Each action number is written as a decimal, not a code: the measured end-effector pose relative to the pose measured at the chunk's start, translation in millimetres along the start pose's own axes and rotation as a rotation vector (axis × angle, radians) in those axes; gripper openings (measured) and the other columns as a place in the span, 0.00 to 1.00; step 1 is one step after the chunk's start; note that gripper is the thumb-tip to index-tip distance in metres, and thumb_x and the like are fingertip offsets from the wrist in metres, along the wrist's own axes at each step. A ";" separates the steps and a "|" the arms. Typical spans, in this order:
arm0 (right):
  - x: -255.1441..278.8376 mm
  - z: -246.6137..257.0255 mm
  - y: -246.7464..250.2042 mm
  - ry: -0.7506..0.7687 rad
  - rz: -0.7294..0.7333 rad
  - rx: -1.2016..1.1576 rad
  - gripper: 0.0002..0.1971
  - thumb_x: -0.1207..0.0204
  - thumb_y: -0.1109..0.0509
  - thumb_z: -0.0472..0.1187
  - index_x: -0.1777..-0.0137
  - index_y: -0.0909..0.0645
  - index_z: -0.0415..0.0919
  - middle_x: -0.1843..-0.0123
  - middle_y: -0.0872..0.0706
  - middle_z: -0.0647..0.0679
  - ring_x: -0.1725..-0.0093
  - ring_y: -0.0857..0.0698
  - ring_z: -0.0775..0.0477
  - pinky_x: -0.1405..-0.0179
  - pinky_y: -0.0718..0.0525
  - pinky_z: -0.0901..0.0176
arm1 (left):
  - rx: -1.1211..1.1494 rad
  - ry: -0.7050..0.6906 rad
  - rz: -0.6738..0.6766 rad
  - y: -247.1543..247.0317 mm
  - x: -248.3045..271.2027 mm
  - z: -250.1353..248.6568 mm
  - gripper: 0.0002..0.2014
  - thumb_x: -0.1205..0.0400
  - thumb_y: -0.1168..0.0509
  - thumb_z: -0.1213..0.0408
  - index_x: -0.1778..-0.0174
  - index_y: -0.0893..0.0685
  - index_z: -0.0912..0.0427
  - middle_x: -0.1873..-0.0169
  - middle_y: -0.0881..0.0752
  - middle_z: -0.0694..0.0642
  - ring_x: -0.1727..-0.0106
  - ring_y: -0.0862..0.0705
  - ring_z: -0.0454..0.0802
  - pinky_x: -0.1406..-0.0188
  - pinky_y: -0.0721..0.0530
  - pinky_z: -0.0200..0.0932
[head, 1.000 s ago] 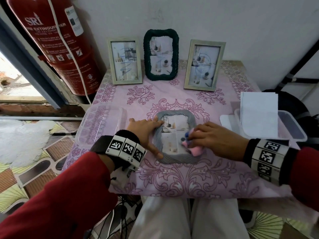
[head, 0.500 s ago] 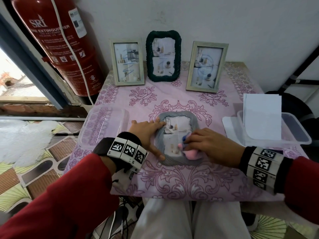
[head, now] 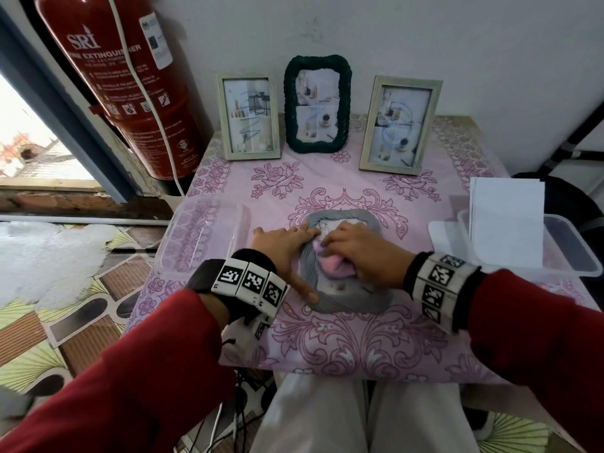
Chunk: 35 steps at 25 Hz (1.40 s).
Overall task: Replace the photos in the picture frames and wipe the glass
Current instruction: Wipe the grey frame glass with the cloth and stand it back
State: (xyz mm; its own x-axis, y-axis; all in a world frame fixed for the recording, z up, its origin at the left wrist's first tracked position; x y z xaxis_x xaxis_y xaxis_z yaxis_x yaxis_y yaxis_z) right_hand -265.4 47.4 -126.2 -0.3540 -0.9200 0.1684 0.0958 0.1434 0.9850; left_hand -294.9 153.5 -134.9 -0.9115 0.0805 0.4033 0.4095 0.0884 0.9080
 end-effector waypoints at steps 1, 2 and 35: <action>8.6 10.2 -1.7 0.042 -0.002 -0.025 0.21 0.22 0.37 0.43 0.29 0.26 0.47 0.29 0.24 0.52 0.32 0.30 0.47 0.36 0.35 0.55 | -0.005 0.000 0.000 1.1 -0.8 -0.7 0.63 0.48 0.25 0.30 0.19 0.48 0.44 0.24 0.30 0.49 0.30 0.25 0.54 0.31 0.33 0.65; 17.3 19.1 -2.7 0.075 -0.008 -0.042 0.20 0.21 0.39 0.44 0.29 0.26 0.48 0.29 0.24 0.53 0.31 0.30 0.48 0.37 0.36 0.56 | -0.013 -0.001 0.002 2.4 -1.3 -1.0 0.63 0.48 0.25 0.31 0.19 0.48 0.45 0.25 0.29 0.49 0.30 0.25 0.53 0.31 0.33 0.64; 43.1 -18.5 14.3 -0.299 -0.373 -0.656 0.13 0.27 0.29 0.34 0.43 0.19 0.34 0.46 0.24 0.40 0.42 0.26 0.44 0.34 0.30 0.54 | 0.096 0.023 -0.023 -0.9 4.7 -3.3 0.61 0.45 0.21 0.38 0.19 0.49 0.43 0.19 0.41 0.51 0.21 0.36 0.53 0.28 0.40 0.67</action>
State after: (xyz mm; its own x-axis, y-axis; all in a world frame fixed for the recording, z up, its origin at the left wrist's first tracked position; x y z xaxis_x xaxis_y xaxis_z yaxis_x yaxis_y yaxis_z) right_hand -262.1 3.0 -105.6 -0.6953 -0.7151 -0.0722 0.4156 -0.4819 0.7714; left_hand -299.6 150.6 -133.5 -0.9210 0.0547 0.3858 0.3891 0.1848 0.9025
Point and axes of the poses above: each hand's wrist, its own x-axis away from the middle knuckle, its own y-axis out of the back of the hand, z = x × y, the point moved 7 cm from there along -x, towards the middle knuckle
